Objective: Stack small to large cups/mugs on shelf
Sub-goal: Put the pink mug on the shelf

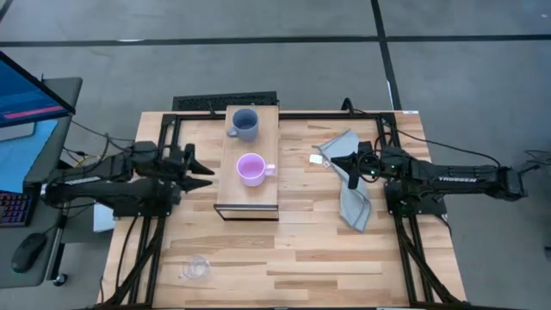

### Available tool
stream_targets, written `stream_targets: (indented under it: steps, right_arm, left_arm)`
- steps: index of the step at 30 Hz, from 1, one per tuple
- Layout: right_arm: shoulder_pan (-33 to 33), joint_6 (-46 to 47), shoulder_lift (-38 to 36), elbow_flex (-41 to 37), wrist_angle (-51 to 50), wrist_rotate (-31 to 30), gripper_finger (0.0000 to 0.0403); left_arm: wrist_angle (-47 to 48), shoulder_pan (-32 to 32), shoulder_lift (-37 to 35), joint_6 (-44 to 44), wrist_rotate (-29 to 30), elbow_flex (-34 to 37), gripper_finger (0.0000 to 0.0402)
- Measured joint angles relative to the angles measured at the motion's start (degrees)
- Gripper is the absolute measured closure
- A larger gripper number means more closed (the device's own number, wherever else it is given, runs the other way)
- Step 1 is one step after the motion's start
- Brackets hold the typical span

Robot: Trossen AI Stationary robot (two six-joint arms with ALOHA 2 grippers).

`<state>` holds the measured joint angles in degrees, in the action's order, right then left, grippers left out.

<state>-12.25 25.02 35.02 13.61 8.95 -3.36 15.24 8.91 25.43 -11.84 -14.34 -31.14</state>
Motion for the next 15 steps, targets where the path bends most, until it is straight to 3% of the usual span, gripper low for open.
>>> stream_targets:
  steps: [7,15]
  right_arm:
    - [-2.09,0.0,2.16,0.0,0.07,0.11,0.0397]
    - [-2.17,0.0,3.26,0.0,0.17,0.29,0.0397]
  left_arm:
    - [-6.25,0.0,6.79,1.2,-5.12,0.0,0.0282]
    - [-12.72,-0.81,13.57,1.68,-7.37,0.04,0.0353]
